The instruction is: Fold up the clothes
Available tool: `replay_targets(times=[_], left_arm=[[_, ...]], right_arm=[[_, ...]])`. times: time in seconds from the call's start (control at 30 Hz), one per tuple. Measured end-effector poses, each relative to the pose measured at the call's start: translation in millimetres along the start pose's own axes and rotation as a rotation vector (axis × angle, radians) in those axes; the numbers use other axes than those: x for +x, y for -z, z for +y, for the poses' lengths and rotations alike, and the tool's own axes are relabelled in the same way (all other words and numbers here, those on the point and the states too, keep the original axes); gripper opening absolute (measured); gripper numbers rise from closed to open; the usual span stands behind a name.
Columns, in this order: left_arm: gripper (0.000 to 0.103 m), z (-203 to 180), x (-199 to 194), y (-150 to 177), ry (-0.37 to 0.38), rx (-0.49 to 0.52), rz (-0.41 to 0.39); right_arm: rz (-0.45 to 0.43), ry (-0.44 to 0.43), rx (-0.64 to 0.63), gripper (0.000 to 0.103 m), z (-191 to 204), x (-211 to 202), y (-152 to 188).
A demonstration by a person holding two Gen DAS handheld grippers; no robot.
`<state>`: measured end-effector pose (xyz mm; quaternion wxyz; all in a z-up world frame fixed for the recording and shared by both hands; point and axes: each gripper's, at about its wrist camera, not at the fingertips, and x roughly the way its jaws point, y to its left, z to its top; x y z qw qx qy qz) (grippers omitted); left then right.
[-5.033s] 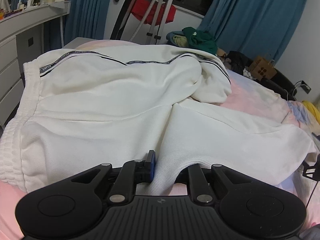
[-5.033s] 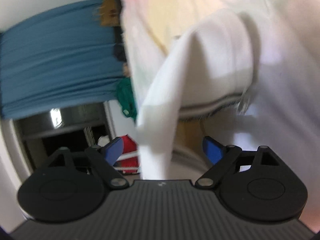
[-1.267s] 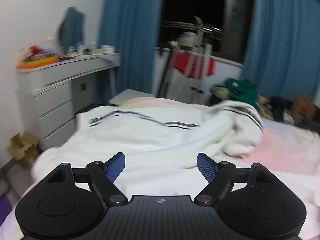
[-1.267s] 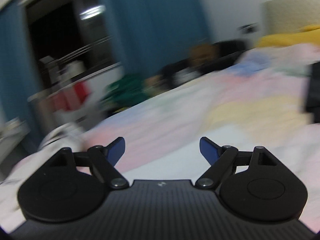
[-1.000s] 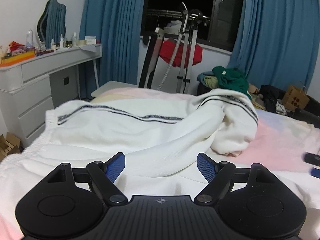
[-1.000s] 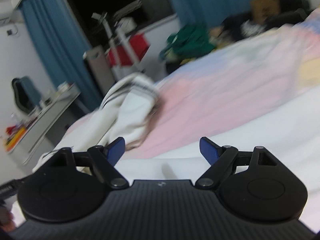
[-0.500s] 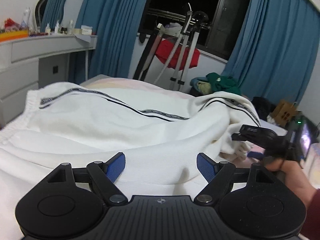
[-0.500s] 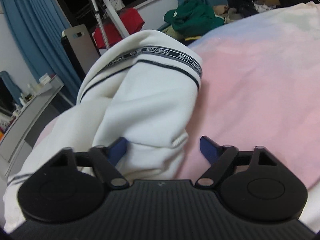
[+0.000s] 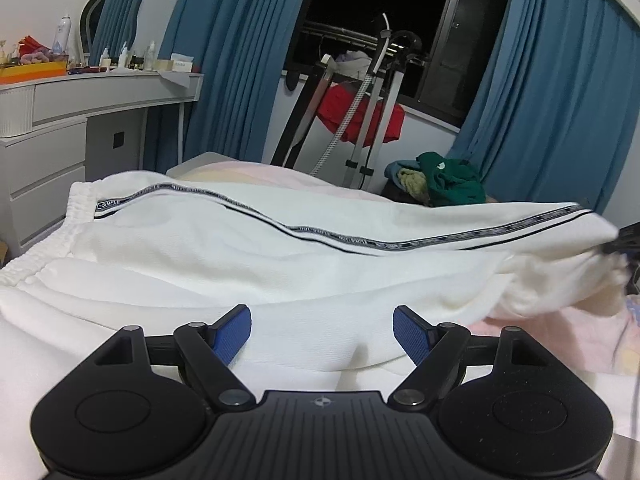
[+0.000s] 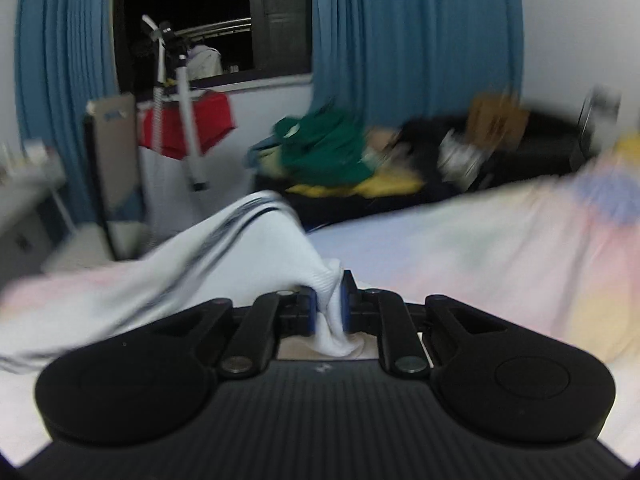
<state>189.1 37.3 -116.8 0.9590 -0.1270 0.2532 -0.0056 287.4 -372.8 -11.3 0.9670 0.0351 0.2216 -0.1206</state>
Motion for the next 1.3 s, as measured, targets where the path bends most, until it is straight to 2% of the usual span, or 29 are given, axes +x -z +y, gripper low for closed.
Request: replay_targets(times=[0.07,0.13,0.17,0.33,0.4,0.53,0.63,0.67,0.73,0.83,0.9,0.97,1.07,1.13,1.17,1.23,1.3], left_arm=[[0.080,-1.5,-0.6,0.1,0.006,0.011,-0.001],[0.080,-2.5,1.6,2.4,0.006,0.023,0.008],[0.080,-3.0,3.1,3.8,0.006,0.029,0.015],[0.080,-2.7,10.6,13.0,0.004,0.044,0.048],[0.080,-3.3,12.8,15.4,-0.001,0.051,0.051],[0.080,-4.1,15.1,18.2,-0.006,0.038,0.054],[0.080,-5.4,14.2,19.6,0.011,0.022,0.066],[0.080,-6.0,12.9,20.5,0.012,0.020,0.067],[0.080,-6.2,10.4,22.1,0.013,0.003,0.068],[0.080,-5.3,8.7,22.8,0.019,-0.034,0.080],[0.080,-5.7,8.5,24.1,0.013,-0.035,0.081],[0.080,-8.2,10.0,26.1,0.007,-0.025,0.083],[0.080,-12.9,13.0,29.4,-0.003,-0.005,0.089],[0.080,-16.1,15.0,31.6,-0.009,0.007,0.092],[0.080,-17.6,16.0,32.6,-0.012,0.014,0.094],[0.080,-20.8,17.9,34.8,-0.018,0.026,0.097],[0.080,-23.9,19.9,37.0,-0.025,0.039,0.101]], right_arm=[[0.000,0.052,-0.076,0.015,-15.5,-4.1,-5.3],[0.046,0.086,-0.064,0.019,-29.4,0.6,1.2],[0.056,0.091,-0.036,0.024,-33.9,6.4,7.0],[0.094,0.088,0.220,0.048,-66.2,30.4,66.8],[0.072,0.066,0.367,0.062,-83.4,21.8,92.6],[-0.082,-0.037,0.730,0.070,-121.2,-20.4,132.5],[-0.122,-0.216,0.933,0.073,-144.0,-37.7,127.1],[-0.117,-0.255,0.966,0.083,-145.3,-38.4,124.8],[-0.082,-0.299,1.029,0.083,-146.0,-37.6,125.6],[0.055,-0.262,1.156,0.084,-146.4,-24.3,150.9],[0.163,-0.250,1.303,0.084,-151.3,-7.4,175.9],[0.225,-0.269,1.434,0.084,-156.4,9.2,196.2],[0.195,-0.345,1.545,0.084,-165.0,30.0,204.9],[0.169,-0.452,1.620,0.085,-169.7,50.0,201.0],[0.173,-0.467,1.613,0.088,-171.5,59.5,195.0],[0.230,-0.422,1.562,0.088,-172.7,77.8,185.0],[0.248,-0.425,1.591,0.088,-176.1,96.7,191.7]])
